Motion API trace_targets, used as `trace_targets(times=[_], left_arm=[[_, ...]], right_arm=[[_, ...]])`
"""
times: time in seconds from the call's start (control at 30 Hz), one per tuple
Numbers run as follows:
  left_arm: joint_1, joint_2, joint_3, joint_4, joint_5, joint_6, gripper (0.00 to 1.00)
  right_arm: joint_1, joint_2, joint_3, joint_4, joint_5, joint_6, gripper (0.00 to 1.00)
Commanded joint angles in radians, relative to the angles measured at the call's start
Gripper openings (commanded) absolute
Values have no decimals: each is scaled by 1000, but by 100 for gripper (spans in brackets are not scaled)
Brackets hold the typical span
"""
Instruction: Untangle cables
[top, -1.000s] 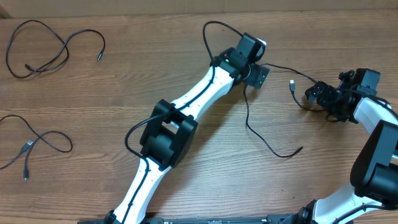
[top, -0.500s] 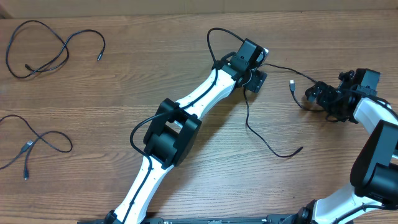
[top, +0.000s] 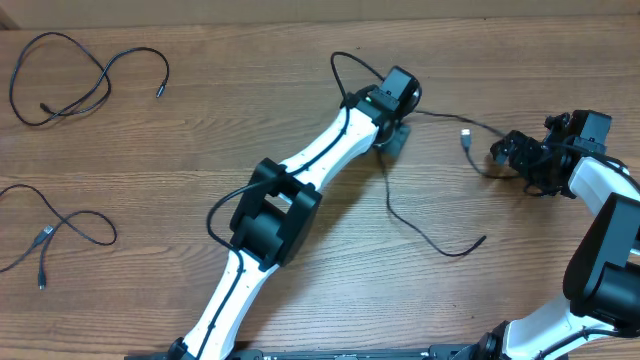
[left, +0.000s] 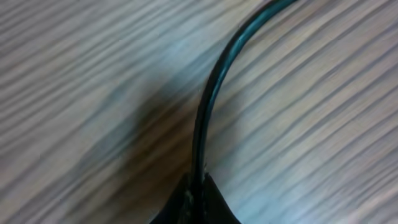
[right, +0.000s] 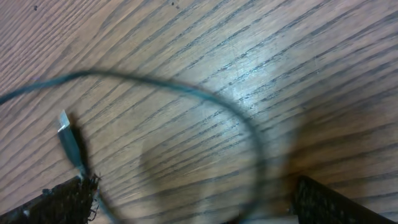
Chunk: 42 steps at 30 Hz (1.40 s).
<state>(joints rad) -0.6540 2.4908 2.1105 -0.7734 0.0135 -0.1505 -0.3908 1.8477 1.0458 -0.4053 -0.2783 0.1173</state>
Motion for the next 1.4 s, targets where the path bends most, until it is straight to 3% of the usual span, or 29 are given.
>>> trace_targets(times=[0.0,0.2,0.5,0.77,0.97,1.2,1.37], left_arm=[[77,-208,85,-129,-204,-7,4],[216,-464,115,-294,-311,-4,4],[454,-674,115,-435,-202,1,4],[532,-696,115,-666,-143,-61,4],[568,-696,114,-704,-149,-67,4],[611,-696,106,-703,-256,-72,4],[654,-696,73,-703,-383,-164,4]], right_arm=[[5,21,-24,-23,-12,13,100],[5,21,-24,-23,-12,13,100],[5,21,-24,-23,-12,13,100],[5,21,-24,-23,-12,13,100],[5,21,-24,-23,-12,13,100],[5,21,-24,-23,-12,13,100],[5,21,-24,-23,-12,13,100]])
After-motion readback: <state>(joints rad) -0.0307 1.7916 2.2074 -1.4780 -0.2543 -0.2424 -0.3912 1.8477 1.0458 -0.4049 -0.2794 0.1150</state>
